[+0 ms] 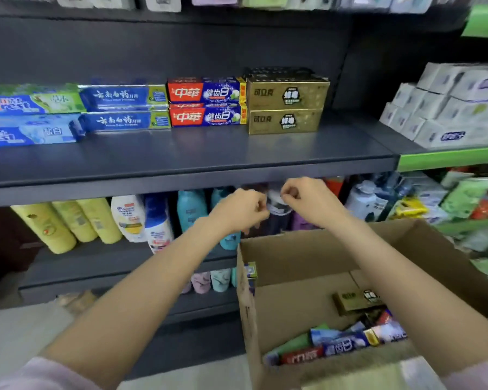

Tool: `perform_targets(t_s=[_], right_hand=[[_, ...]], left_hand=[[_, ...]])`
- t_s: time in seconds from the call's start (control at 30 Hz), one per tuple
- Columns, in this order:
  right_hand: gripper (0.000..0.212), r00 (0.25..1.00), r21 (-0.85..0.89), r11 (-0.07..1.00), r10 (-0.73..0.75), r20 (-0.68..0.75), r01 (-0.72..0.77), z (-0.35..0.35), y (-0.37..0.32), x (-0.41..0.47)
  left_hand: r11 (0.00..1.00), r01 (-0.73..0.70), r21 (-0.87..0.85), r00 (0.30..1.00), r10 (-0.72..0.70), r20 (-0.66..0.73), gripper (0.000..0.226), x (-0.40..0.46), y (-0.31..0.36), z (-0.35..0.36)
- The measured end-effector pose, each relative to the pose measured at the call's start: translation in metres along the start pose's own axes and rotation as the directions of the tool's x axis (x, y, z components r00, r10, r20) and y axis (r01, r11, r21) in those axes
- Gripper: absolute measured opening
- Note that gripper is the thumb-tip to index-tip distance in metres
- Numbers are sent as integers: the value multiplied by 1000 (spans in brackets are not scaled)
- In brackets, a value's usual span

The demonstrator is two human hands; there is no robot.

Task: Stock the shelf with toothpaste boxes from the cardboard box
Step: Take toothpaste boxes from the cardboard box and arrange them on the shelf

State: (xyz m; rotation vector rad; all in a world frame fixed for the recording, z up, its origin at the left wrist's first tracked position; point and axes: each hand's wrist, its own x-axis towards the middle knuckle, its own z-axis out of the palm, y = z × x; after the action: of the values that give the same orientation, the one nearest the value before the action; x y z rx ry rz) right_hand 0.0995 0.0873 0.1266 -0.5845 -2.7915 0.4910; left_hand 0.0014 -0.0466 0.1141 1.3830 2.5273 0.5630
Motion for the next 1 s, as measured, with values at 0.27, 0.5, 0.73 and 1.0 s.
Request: perform_targets(t_s=[0.27,0.5,0.73,1.0], right_hand=[[18,913,-89,996,12,407,26,36,142,-50],[26,742,-195,981,125,659,8,79,239,-59],[45,596,-329,940,211,775,95,154,293,-69],[49,585,-221,957,72,808,188,181,291,-60]], left_hand=[[960,266,-93,913,-220,343,14,29,57,137],[900,430,-75,833,-363,417,22,53,75,217],[896,436,81,715,-400,574,31,78,68,285],[863,499,76,706,-456,542,25,69,50,317]])
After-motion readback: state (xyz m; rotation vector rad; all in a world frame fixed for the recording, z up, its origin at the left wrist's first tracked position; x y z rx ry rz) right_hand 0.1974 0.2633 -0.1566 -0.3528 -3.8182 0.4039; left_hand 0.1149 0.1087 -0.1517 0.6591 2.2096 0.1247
